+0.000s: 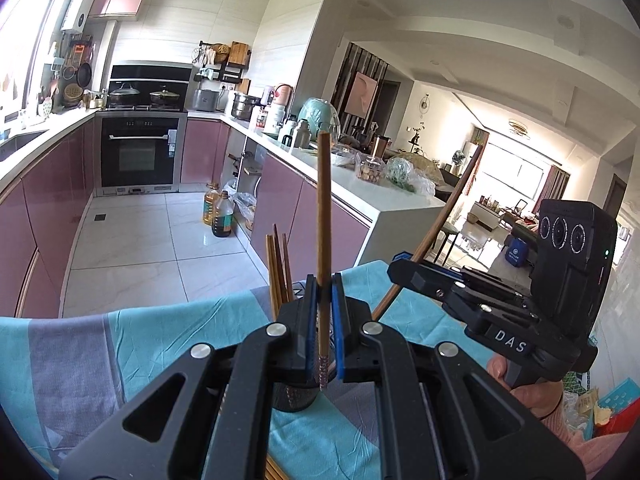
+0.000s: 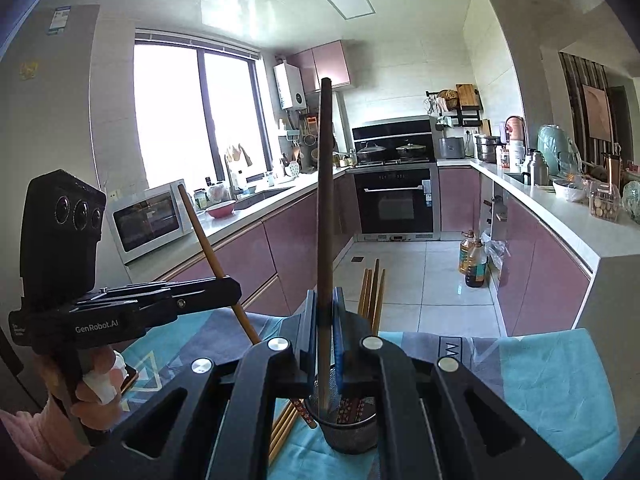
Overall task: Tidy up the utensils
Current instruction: 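Lower the chopstick into the mesh cup with the right tool, then open the right tool to release the chopstick and withdraw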
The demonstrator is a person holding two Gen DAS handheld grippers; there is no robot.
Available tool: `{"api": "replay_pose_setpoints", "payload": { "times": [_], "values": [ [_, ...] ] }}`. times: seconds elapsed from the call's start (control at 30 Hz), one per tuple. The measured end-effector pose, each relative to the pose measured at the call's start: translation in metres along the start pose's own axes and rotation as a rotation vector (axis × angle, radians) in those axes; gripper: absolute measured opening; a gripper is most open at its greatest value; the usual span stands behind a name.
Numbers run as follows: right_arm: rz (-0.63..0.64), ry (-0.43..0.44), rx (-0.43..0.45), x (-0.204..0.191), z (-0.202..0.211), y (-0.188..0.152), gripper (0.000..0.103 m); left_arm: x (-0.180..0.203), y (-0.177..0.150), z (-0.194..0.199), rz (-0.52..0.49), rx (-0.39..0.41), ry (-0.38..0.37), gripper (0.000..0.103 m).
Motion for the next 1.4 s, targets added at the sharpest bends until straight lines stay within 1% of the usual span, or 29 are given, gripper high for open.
{"api": "replay_pose_setpoints", "payload": {
  "times": [0.1,0.3,0.53,0.63,0.8,1.1,1.27,1.4],
  "values": [
    [0.003,-0.004,0.0,0.001,-0.004,0.0,0.006,0.002,0.001,-0.004,-0.017,0.008,0.013,0.008],
    [-0.002,-0.021,-0.015,0.008,-0.014,-0.004,0.006,0.001,0.002,-0.018,-0.016,-0.007,0.033,0.008],
    [-0.016,-0.042,-0.045,0.016,-0.029,-0.014,0.006,-0.004,-0.008,-0.031,-0.026,-0.044,0.061,0.008],
    [-0.02,-0.047,-0.063,0.019,-0.033,-0.021,0.006,-0.005,-0.011,-0.038,-0.043,-0.06,0.085,0.008],
    [-0.023,-0.052,-0.099,0.021,-0.042,-0.032,0.006,-0.004,-0.018,-0.044,-0.075,-0.103,0.093,0.008],
    [-0.021,-0.052,-0.186,0.021,-0.058,-0.054,0.006,0.002,-0.036,-0.055,-0.13,-0.197,0.083,0.008],
    [-0.028,-0.054,-0.225,0.024,-0.065,-0.064,0.006,-0.001,-0.042,-0.062,-0.12,-0.236,0.069,0.008],
    [-0.039,-0.06,-0.25,0.028,-0.07,-0.071,0.006,-0.009,-0.047,-0.071,-0.101,-0.269,0.078,0.008]
  ]
}}
Point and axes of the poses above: each gripper's, at about its wrist camera, not at the fingertips, and z roughly against the way its jaws point, x to its right, y to its top, the point moved 7 cm from there along -z, roughly the way its jaws point, and after that the axes turned 11 degrees about x, right-handed, at the moved point
